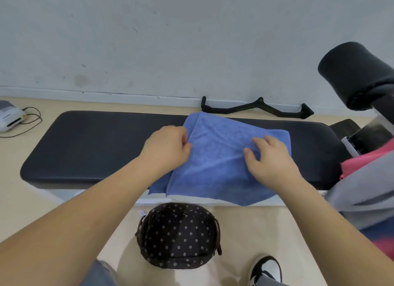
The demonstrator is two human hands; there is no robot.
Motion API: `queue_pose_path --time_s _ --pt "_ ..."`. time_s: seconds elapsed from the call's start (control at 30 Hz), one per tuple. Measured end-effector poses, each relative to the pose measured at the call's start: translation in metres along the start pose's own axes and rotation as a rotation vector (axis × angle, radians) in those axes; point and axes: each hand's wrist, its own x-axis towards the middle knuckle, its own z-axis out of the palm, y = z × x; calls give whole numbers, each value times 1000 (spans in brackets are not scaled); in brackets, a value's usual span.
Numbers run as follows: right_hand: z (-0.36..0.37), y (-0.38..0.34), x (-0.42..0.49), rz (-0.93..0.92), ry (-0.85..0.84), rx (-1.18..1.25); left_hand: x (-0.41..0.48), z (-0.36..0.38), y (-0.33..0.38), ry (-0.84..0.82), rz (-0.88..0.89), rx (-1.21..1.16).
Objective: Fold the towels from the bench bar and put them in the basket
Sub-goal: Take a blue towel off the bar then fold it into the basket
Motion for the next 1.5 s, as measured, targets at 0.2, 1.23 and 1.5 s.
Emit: queue_pose_path --time_s 0.2,1.23,1.5 --pt "28 3 23 53 -151 -105 -20 5 -4 -141 -123 -64" --pt "54 -85 133 -137 212 99 -14 3 -37 -187 -92 -121" --pt "39 -73 104 21 108 12 -20 3 -33 -162 -31 -6"
